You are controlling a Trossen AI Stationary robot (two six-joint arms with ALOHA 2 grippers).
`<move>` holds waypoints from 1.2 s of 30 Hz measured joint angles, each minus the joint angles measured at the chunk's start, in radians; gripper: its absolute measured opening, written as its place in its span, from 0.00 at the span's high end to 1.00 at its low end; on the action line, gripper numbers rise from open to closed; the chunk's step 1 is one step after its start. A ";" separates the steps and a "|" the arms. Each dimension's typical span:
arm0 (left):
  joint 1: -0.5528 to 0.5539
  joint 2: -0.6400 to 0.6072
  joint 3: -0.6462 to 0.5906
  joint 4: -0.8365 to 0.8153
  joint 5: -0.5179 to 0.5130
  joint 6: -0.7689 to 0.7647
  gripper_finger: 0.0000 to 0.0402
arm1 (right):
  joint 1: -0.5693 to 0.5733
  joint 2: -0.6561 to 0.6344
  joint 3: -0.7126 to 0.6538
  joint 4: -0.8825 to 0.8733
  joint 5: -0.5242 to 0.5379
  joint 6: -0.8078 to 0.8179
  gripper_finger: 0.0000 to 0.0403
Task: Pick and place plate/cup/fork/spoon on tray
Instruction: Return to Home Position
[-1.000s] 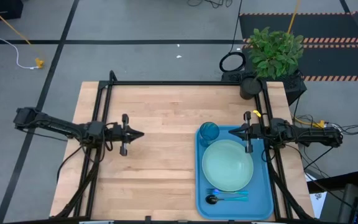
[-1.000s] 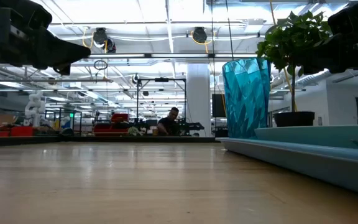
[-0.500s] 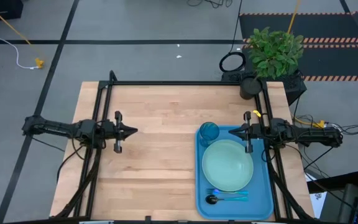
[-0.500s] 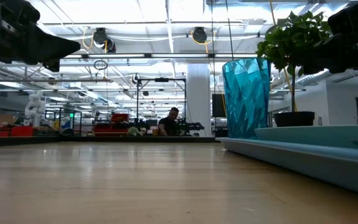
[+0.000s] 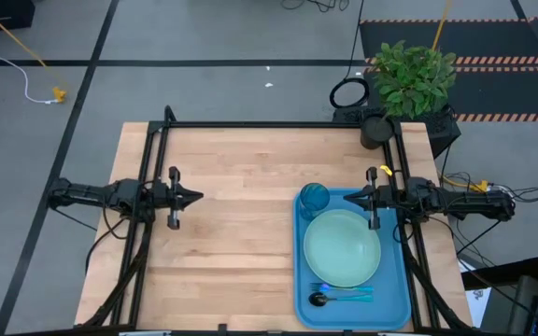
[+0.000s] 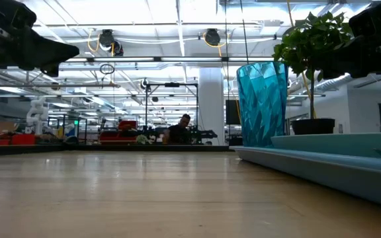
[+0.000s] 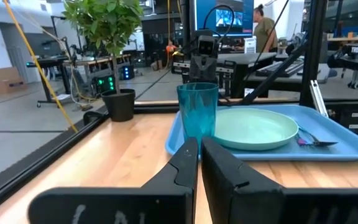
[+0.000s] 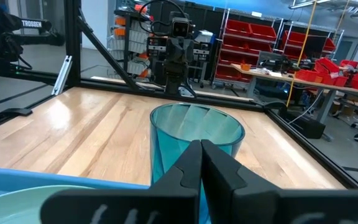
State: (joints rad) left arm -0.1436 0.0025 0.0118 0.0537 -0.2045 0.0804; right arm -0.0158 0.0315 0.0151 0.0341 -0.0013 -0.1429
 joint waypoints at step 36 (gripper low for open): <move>0.000 0.005 -0.001 0.000 -0.006 0.046 0.94 | 0.000 0.000 0.000 0.000 0.000 0.000 1.00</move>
